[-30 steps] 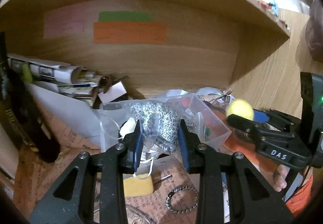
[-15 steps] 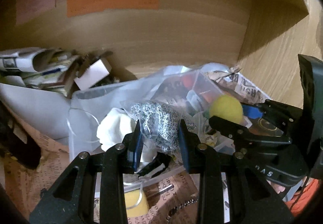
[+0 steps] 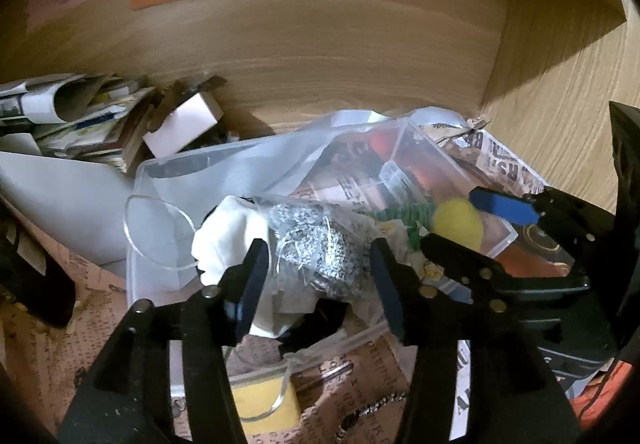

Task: Organize soft objects
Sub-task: 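Carry the mesh bag and yellow ball into the box and open both tools, then withdraw both tools from the box toward the remaining items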

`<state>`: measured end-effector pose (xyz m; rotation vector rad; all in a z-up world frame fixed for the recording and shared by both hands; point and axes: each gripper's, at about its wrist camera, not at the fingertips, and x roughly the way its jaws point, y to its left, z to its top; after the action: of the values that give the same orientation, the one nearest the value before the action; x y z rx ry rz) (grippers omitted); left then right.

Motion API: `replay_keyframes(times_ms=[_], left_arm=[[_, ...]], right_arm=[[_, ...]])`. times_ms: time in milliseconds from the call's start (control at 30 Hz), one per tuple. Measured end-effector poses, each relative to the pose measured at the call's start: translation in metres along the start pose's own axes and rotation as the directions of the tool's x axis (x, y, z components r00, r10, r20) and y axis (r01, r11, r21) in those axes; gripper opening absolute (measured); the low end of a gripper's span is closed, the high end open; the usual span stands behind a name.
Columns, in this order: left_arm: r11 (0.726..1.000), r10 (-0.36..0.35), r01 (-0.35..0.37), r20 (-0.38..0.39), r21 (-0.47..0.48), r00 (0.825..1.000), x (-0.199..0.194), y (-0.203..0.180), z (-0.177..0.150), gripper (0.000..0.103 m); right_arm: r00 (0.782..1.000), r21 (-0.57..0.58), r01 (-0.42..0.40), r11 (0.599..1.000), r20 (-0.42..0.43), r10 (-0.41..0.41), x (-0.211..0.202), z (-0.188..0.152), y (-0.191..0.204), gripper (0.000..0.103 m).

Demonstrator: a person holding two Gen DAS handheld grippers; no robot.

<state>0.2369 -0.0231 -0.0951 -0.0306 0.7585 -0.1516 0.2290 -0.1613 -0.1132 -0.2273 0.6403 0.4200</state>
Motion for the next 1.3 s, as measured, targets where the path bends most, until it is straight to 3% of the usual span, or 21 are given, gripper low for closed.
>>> replay_keyframes(times_ms=[267,400,467,533,767,1000,1300], left_arm=[[1.0,-0.008,0.009,0.063,-0.015,0.998,-0.034,0.005,0.001,0.063],[1.0,0.005,-0.004,0.123,-0.01,0.992,-0.06,0.006,-0.002,0.076],[1.0,0.018,-0.017,0.152,-0.008,0.988,-0.072,0.008,-0.007,0.081],[1.0,0.031,-0.03,0.172,-0.009,0.985,-0.084,0.011,-0.013,0.086],[0.995,0.1,-0.099,0.183,-0.016,0.978,-0.112,0.025,-0.044,0.099],[0.993,0.113,-0.111,0.089,-0.028,0.99,-0.109,0.042,-0.08,0.099],[0.993,0.086,-0.088,-0.024,-0.081,0.996,-0.083,0.055,-0.114,0.099]], right_arm=[[0.998,0.004,0.013,1.0,0.068,-0.013,-0.027,0.004,-0.001,0.071],[0.995,0.006,0.006,1.0,0.104,-0.006,-0.043,0.005,0.001,0.072],[0.992,0.015,-0.008,1.0,0.127,0.006,-0.054,0.004,0.002,0.081],[0.989,0.018,-0.025,1.0,0.147,0.022,-0.062,0.003,0.005,0.084],[0.984,0.006,-0.075,0.997,0.161,0.074,-0.079,-0.008,0.023,0.085],[0.986,-0.011,-0.142,0.99,0.087,0.143,-0.067,-0.029,0.045,0.086],[0.968,-0.029,-0.228,0.973,-0.115,0.223,-0.025,-0.055,0.078,0.086]])
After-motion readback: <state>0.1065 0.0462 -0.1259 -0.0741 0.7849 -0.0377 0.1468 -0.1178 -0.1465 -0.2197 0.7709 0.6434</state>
